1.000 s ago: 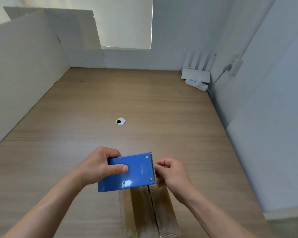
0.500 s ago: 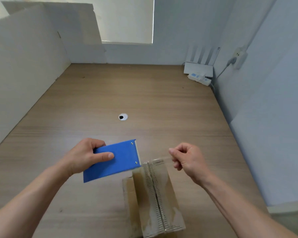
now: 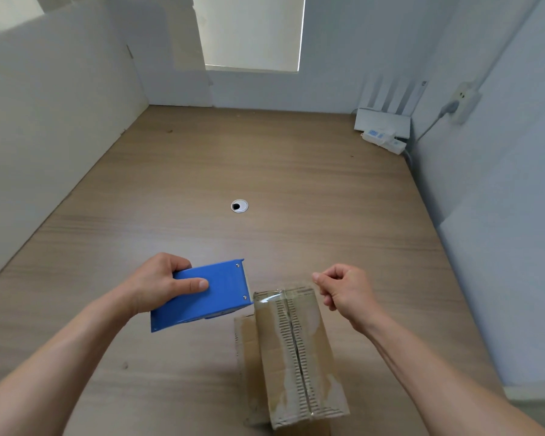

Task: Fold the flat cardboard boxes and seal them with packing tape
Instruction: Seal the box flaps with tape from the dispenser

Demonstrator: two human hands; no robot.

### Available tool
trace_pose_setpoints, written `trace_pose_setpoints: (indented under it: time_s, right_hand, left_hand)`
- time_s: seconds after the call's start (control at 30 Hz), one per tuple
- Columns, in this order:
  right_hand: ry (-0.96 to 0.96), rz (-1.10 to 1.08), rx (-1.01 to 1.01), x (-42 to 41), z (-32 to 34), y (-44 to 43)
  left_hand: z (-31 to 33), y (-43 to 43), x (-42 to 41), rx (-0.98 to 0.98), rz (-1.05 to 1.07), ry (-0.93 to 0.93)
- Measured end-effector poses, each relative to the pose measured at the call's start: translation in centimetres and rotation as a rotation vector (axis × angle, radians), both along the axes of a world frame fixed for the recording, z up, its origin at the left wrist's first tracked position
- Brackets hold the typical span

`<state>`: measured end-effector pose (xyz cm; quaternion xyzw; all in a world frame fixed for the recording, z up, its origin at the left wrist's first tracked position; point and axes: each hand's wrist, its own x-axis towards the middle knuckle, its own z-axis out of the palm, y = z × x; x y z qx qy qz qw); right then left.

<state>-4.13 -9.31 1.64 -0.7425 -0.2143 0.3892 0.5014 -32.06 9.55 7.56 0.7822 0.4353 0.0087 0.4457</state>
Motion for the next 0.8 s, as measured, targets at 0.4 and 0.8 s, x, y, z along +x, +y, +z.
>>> trace_pose_setpoints:
  time_s: [0.4,0.8]
  right_hand:
    - [-0.046,-0.016,-0.019,-0.8,-1.3,0.3]
    - [0.052,-0.046,-0.086,-0.9,-3.0,-0.5]
  left_hand:
    - [-0.6,0.4,-0.2,0.004,0.020,0.042]
    - [-3.5,0.2,0.2,0.055,-0.012,0.119]
